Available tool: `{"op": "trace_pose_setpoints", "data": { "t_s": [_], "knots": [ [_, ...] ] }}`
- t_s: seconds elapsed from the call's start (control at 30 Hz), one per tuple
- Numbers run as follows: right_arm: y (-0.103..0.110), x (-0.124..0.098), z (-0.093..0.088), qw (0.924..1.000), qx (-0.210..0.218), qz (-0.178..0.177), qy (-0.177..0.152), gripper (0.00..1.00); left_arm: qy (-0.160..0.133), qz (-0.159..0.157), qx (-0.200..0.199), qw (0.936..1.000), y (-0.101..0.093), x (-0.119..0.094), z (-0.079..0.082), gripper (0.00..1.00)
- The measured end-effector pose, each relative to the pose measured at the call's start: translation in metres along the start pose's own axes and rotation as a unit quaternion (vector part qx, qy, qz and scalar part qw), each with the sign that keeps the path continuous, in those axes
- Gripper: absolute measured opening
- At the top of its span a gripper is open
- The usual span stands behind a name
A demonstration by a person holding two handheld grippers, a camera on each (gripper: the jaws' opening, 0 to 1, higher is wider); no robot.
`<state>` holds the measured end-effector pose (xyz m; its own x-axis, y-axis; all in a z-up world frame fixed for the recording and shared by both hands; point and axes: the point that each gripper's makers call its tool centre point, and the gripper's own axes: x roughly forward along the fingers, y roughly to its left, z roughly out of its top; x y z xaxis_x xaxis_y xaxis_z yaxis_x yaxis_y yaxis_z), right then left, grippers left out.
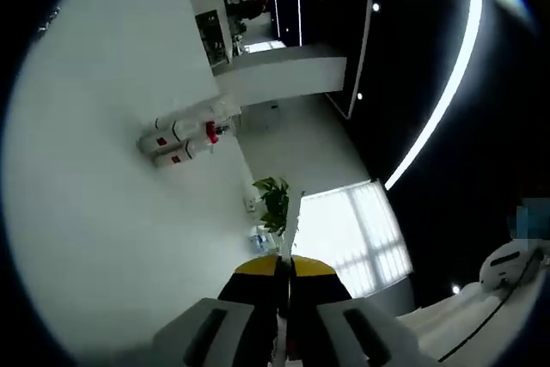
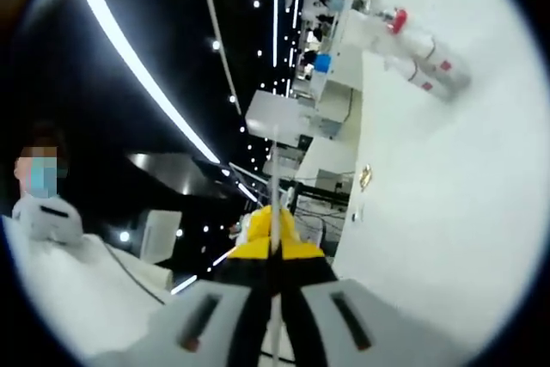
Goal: Arrange the skincare products in the storage area until every visible bottle or jar stands upright without overlapping.
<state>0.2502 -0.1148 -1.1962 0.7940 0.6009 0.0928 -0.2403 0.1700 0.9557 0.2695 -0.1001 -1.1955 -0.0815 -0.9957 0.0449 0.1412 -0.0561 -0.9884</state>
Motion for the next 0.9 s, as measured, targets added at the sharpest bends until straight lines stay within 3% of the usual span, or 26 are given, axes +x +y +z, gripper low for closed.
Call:
{"op": "trace_pose_setpoints", "data": {
  "t_s": [0.03, 0.1, 0.4, 0.53, 0.7, 0.87, 0.9],
  "knots": [
    [-0.001, -0.001, 0.004, 1.0000, 0.002, 0.000, -0.008, 0.00, 0.019, 0.002, 0.007, 0.9998, 0.001, 0.001, -0.008, 0.05],
    [-0.001, -0.002, 0.007, 0.9999, 0.006, 0.000, -0.015, 0.00, 0.027, 0.004, 0.014, 0.9995, -0.001, 0.002, -0.012, 0.05],
    [-0.001, 0.000, 0.010, 0.9987, 0.025, 0.005, -0.043, 0.00, 0.043, 0.010, 0.030, 0.9986, -0.001, -0.002, -0.013, 0.02],
    [-0.002, 0.003, 0.013, 0.9982, 0.024, 0.006, -0.055, 0.03, 0.027, 0.010, 0.022, 0.9994, 0.001, -0.006, -0.008, 0.01],
    [-0.004, 0.005, 0.004, 0.9997, 0.006, -0.006, -0.024, 0.04, -0.005, 0.007, 0.004, 1.0000, 0.005, -0.012, 0.006, 0.01],
    [-0.006, 0.003, 0.003, 0.9998, -0.001, -0.010, -0.018, 0.00, -0.004, 0.013, 0.006, 0.9999, 0.005, -0.008, 0.003, 0.02],
    [-0.007, 0.002, 0.005, 0.9996, 0.006, -0.010, -0.024, 0.00, -0.006, 0.012, -0.010, 0.9999, 0.006, -0.007, 0.003, 0.02]
  ]
}}
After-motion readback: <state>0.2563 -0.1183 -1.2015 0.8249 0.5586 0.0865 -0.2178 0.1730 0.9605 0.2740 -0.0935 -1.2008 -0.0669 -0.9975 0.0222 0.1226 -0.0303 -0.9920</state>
